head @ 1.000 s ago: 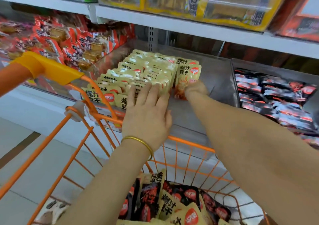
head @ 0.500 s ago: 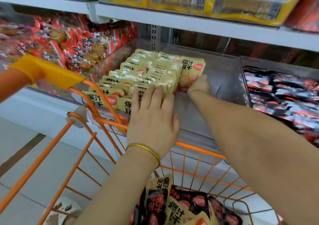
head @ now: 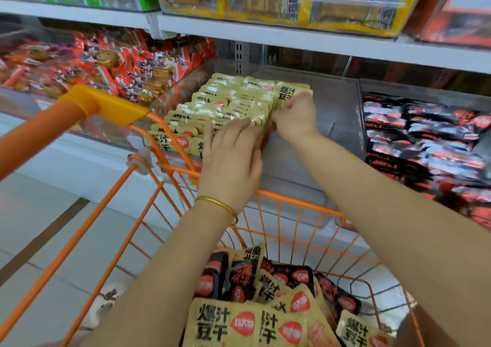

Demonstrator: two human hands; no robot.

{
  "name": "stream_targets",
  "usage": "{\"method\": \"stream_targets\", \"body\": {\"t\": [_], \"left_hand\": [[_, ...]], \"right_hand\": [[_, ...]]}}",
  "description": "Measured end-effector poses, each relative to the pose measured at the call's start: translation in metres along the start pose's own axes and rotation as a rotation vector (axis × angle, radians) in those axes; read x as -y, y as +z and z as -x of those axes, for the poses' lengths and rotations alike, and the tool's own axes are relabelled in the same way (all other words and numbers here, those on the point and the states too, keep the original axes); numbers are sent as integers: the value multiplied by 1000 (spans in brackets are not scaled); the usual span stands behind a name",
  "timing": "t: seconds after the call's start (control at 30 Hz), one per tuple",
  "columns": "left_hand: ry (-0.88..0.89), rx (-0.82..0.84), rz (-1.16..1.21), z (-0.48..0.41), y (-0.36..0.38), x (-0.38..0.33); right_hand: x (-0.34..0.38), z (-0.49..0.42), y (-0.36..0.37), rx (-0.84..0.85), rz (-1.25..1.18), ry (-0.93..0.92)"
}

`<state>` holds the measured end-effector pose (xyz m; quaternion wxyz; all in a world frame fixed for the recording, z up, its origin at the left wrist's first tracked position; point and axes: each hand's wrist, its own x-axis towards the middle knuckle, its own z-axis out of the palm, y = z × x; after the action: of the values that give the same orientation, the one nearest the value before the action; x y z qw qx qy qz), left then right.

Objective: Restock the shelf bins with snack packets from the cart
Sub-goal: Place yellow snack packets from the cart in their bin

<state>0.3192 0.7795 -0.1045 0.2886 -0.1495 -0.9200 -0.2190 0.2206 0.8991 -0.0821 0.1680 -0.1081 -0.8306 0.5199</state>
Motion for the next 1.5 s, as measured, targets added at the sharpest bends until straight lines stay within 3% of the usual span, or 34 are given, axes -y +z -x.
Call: {"method": "stream_targets", "body": {"t": [0.1, 0.17, 0.3, 0.4, 0.7, 0.8, 1.0, 1.1, 1.2, 1.37, 1.5], "left_hand": [[28, -35, 90, 7, -18, -1], [77, -59, 89, 14, -30, -4], [116, -87, 13, 37, -40, -11], [113, -67, 20, 46, -35, -12], [84, -78, 68, 50, -35, -12], [88, -90, 78, 50, -34, -13], [115, -16, 225, 47, -36, -17], [-1, 121, 485, 46, -38, -23], [-79, 265, 649, 47, -43, -28], [-168, 361, 744, 43, -49, -32], [-319, 250, 907, 32, -51, -34]], "right_hand": [[14, 81, -45, 137, -141, -314], [6, 130, -69, 319, -93, -394], [-47, 168, -64, 796, 369, -241], [-82, 171, -44, 930, 581, -146], [-89, 167, -30, 1044, 355, 181], [-80, 163, -42, 1090, 271, 206], [-47, 150, -89, 1069, 436, -311], [-30, 146, -118, 1037, 403, -403], [-19, 142, -139, 975, 215, -324], [0, 130, -159, 966, -60, -200], [4, 124, -146, 781, -389, -25]]}}
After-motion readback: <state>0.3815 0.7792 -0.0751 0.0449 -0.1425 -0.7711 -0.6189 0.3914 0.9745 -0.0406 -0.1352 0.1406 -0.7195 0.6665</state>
